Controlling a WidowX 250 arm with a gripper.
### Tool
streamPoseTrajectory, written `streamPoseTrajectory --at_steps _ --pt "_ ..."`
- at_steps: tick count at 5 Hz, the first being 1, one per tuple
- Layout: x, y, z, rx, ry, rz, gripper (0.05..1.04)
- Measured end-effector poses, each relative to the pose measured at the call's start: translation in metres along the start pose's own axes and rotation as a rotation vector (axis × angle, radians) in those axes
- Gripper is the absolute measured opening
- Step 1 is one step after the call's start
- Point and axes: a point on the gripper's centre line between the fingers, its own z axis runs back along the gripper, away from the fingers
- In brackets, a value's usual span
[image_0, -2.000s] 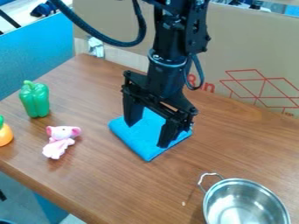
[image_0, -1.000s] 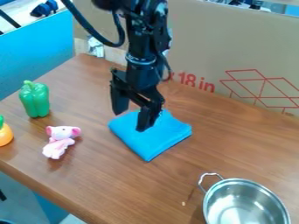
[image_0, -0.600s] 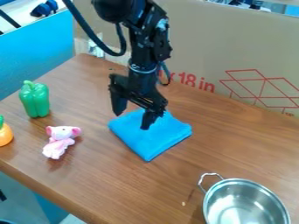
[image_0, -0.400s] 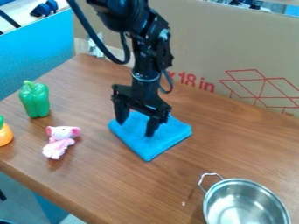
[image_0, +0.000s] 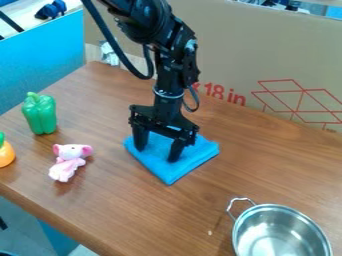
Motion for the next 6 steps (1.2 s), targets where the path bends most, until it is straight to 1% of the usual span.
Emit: streamPoseTrajectory --at_steps 1,2,3,4,5,6 --pt "0.004 -0.021 -0.002 -0.041 0.014 -0.006 1.001" --pt "0.012 -0.049 0.002 -0.051 -0.019 -0.024 1.001" --pt "0.007 -0.088 0.008 -0.064 -0.047 -0.071 1.001" --pt "-0.001 -0.131 0.018 -0.079 -0.082 -0.152 1.001" --pt "-0.015 -0.168 0.022 -0.089 -0.094 -0.235 0.999" --pt "-0.02 -0.178 0.023 -0.1 -0.108 -0.261 0.998"
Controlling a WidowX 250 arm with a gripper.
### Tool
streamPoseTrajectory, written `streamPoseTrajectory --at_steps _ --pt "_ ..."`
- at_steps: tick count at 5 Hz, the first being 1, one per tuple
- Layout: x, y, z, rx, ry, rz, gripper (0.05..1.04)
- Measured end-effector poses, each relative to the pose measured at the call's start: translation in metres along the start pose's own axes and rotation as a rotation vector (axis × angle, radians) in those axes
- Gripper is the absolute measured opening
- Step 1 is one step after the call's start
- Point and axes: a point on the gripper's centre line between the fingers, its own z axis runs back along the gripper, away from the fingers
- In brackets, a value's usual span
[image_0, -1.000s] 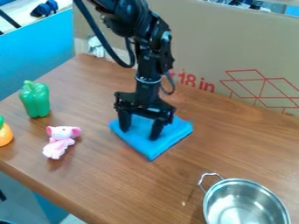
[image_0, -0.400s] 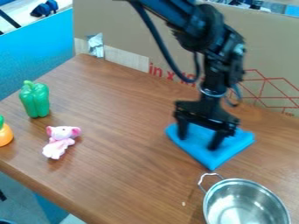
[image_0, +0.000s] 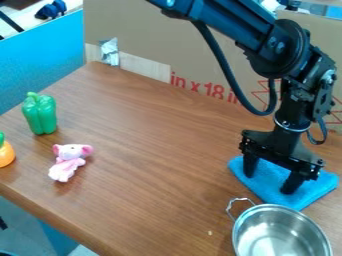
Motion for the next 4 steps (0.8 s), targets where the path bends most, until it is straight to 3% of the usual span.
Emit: streamPoseTrajectory --at_steps 1,2,4 --pt "-0.009 0.004 0.006 -0.024 -0.027 0.032 0.998" --pt "-0.019 0.037 0.01 -0.022 -0.031 0.147 0.998" --pt "-0.005 0.084 0.043 -0.115 -0.094 0.278 0.999"
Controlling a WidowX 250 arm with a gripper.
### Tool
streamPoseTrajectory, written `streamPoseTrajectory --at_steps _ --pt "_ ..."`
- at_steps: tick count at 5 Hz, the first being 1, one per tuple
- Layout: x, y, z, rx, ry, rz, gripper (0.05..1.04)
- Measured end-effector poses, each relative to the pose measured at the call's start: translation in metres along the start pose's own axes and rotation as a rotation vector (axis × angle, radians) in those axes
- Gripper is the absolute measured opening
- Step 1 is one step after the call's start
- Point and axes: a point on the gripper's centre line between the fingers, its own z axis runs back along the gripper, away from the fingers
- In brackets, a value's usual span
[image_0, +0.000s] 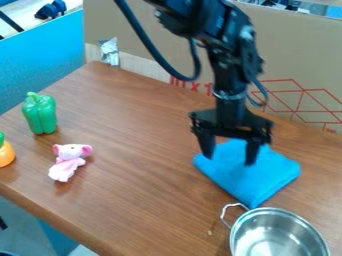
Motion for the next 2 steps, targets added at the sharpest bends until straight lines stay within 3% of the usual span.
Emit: streamPoseTrajectory --at_steps 1,2 --pt "-0.002 0.005 0.019 -0.012 -0.026 -0.005 0.999" --pt "-0.032 0.025 0.043 0.056 0.015 -0.042 0.999"
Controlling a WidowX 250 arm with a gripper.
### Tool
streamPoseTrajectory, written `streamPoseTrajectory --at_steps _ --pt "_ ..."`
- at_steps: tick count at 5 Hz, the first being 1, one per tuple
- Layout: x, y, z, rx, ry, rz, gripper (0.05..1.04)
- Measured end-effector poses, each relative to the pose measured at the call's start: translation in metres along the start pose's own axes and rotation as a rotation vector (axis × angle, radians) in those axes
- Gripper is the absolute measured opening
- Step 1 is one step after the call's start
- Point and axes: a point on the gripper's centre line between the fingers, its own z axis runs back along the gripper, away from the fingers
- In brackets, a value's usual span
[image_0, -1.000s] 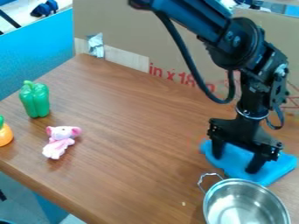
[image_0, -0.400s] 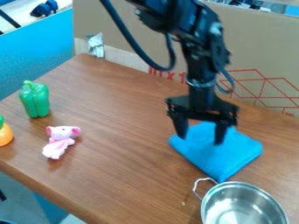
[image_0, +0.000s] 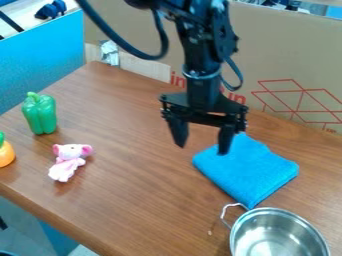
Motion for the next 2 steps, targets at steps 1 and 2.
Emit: streamPoseTrajectory --at_steps 1,2 --pt "-0.031 0.022 0.016 0.132 0.083 -0.07 0.999" --pt "-0.05 0.039 0.021 0.219 0.171 -0.189 0.999"
